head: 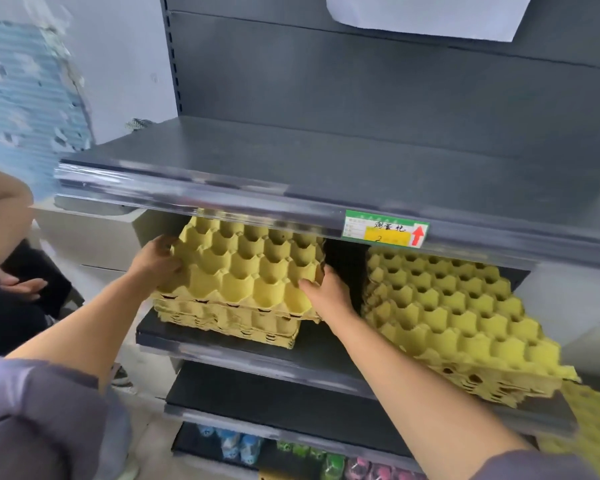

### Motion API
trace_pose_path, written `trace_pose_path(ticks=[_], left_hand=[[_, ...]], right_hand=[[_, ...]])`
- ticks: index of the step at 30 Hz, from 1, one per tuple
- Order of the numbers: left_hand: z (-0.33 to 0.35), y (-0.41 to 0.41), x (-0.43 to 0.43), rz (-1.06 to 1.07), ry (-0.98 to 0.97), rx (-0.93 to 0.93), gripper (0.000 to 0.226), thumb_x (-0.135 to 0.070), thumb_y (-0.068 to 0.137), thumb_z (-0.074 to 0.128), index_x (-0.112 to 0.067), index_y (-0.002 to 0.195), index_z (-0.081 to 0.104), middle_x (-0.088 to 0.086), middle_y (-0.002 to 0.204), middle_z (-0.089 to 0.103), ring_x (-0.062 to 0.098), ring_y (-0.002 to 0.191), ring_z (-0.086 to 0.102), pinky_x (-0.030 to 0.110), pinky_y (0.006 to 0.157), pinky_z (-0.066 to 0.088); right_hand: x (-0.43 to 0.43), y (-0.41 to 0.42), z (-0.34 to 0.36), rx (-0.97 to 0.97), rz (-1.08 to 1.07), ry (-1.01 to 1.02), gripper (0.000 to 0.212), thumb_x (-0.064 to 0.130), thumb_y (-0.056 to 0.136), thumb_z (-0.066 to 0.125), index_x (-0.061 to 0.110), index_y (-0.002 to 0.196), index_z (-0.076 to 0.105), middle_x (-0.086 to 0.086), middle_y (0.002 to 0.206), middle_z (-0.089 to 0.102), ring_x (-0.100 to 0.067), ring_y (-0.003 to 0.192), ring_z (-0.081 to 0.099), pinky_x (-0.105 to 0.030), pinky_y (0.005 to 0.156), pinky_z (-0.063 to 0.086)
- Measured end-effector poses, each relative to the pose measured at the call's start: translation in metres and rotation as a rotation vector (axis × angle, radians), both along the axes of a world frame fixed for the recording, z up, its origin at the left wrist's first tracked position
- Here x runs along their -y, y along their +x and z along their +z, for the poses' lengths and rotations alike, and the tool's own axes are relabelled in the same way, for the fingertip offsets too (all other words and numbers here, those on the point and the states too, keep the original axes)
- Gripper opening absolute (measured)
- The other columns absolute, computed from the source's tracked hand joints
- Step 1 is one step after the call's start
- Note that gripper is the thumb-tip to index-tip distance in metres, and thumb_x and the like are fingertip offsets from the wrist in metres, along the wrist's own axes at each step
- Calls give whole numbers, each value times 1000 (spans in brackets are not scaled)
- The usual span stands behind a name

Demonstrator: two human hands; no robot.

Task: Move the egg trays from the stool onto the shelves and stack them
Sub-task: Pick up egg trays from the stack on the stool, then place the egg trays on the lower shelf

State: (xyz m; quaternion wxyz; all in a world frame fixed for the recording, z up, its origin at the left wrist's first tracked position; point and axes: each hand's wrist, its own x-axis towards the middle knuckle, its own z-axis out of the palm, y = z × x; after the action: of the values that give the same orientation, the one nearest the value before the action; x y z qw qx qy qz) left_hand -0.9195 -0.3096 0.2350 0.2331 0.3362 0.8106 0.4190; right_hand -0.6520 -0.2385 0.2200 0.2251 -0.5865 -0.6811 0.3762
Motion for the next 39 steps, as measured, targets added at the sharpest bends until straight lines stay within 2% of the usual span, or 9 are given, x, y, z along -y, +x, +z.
trace_pose_path(ticks=[3, 7, 13, 16, 20, 25, 30, 36, 39], left_hand=[[-9, -18, -14, -88, -5, -59, 52, 7, 82, 56, -10, 131, 50, 21, 119, 61, 40, 103, 60, 50, 89, 51], [-27, -40, -29, -130, -17, -142, 52, 4, 81, 59, -16, 128, 53, 15, 124, 60, 34, 106, 60, 47, 86, 53], [-45, -44, -33, -159, -70, -257, 57, 2, 75, 59, -24, 125, 49, 10, 117, 61, 35, 89, 62, 46, 70, 56], [-43, -42, -32, -174, -105, -387, 53, -8, 78, 60, -23, 127, 47, 15, 119, 56, 38, 94, 58, 47, 78, 54], [-34, -29, -29, -142, -147, -622, 46, -23, 88, 57, -20, 132, 48, 18, 121, 51, 40, 111, 48, 45, 91, 42], [-15, 10, -28, -223, -145, -747, 41, -27, 93, 50, -20, 133, 49, 13, 131, 49, 35, 120, 44, 42, 96, 35], [1, 61, -22, -281, -131, -783, 37, -28, 93, 49, -22, 129, 52, 9, 136, 49, 32, 124, 43, 42, 101, 34], [13, 156, 4, -328, -105, -847, 33, -26, 93, 49, -22, 125, 56, 7, 132, 54, 32, 119, 48, 43, 102, 34], [13, 221, 19, -372, -79, -866, 29, -24, 93, 47, -22, 119, 58, 5, 127, 57, 30, 115, 50, 41, 96, 37]], right_hand=[[-4, -14, -10, 9, -64, 19, 62, 38, 91, 59, 12, 143, 37, -9, 132, 57, -25, 116, 57, -30, 86, 50], [-10, -30, -21, 37, -84, -9, 59, 38, 93, 56, 10, 141, 37, -10, 133, 54, -28, 119, 55, -35, 91, 49], [-19, -38, -35, 114, -56, -49, 65, 40, 93, 54, 13, 146, 27, -13, 140, 45, -30, 123, 51, -37, 91, 49], [-21, -35, -36, 119, -27, -44, 70, 47, 91, 55, 17, 147, 26, -13, 142, 41, -31, 125, 48, -36, 90, 47], [-18, -25, -32, 178, 24, 33, 72, 54, 90, 51, 21, 149, 25, -11, 146, 34, -32, 130, 42, -40, 98, 45], [-10, 3, -13, 361, 91, 242, 52, 42, 96, 46, 21, 143, 36, -11, 142, 38, -34, 124, 46, -41, 96, 47], [7, 54, 5, 467, 146, 395, 45, 31, 97, 45, 20, 141, 40, -6, 142, 39, -28, 124, 46, -40, 94, 48], [43, 156, 20, 535, 132, 528, 38, 28, 98, 44, 21, 135, 47, -1, 138, 44, -24, 116, 49, -35, 80, 51], [64, 225, 24, 604, 125, 567, 37, 28, 97, 44, 18, 132, 49, -4, 136, 47, -26, 114, 50, -36, 81, 50]])
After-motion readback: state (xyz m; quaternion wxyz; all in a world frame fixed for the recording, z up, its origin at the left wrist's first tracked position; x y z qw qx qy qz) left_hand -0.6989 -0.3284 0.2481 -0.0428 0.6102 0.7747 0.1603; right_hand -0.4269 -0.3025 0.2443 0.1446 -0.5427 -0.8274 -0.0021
